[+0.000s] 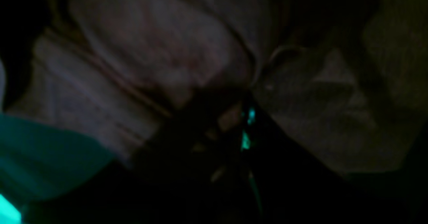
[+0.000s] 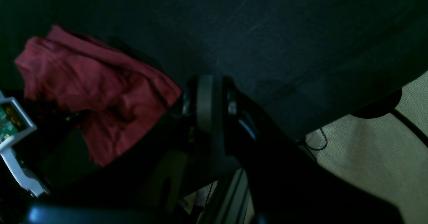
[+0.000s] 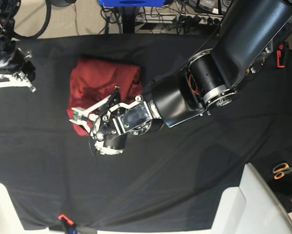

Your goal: Fold the T-shirt properly

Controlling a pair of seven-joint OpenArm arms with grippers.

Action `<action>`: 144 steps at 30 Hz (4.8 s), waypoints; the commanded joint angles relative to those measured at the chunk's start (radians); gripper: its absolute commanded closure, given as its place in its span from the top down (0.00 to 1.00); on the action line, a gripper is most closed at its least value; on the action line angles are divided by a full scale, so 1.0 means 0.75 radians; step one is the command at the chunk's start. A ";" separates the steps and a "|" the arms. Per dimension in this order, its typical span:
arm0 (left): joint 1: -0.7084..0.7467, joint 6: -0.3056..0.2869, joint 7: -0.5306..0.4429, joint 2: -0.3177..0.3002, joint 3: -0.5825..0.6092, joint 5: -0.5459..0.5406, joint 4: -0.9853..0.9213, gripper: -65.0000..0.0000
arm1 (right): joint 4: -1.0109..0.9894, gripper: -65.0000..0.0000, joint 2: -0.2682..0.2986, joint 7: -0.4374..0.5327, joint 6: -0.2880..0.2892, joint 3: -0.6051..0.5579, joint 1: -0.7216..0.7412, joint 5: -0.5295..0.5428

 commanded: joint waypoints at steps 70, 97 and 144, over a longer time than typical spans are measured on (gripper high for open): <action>-0.200 0.004 0.111 -0.012 -0.474 0.039 0.119 0.32 | 0.019 0.08 0.031 0.016 0.005 0.007 -0.021 -0.001; 1.174 0.004 -0.063 -0.734 -1.830 0.291 1.443 0.00 | 0.103 0.08 0.154 0.059 0.020 0.185 -0.324 -0.269; 1.207 0.549 -1.573 -0.448 -1.327 0.158 -0.990 0.00 | -2.422 0.09 -0.077 1.307 0.396 -0.926 0.271 -0.758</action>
